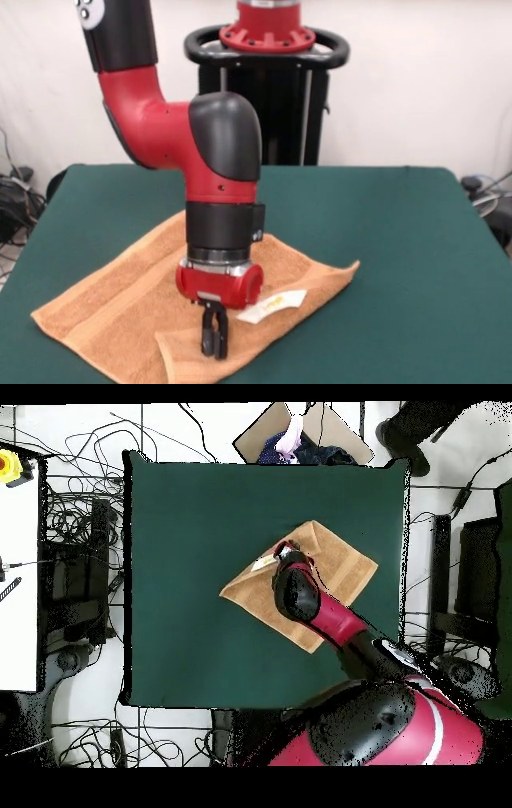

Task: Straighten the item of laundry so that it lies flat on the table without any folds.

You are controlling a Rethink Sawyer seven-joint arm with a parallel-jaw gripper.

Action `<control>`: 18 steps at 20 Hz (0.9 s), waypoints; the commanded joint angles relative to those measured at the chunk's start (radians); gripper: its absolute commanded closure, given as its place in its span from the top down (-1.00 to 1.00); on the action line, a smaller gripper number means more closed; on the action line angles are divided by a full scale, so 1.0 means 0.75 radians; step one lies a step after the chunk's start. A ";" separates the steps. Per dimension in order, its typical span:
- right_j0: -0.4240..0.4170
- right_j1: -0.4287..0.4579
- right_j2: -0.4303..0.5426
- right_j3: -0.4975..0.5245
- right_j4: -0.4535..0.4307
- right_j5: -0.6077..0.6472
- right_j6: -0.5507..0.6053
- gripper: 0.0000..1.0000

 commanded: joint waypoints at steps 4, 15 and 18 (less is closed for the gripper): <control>0.035 0.305 0.331 -0.172 0.049 0.042 0.377 -1.00; 0.631 -0.014 -0.636 -0.163 0.727 0.927 0.412 -1.00; 0.604 -0.023 -0.639 -0.140 0.709 0.921 0.409 -1.00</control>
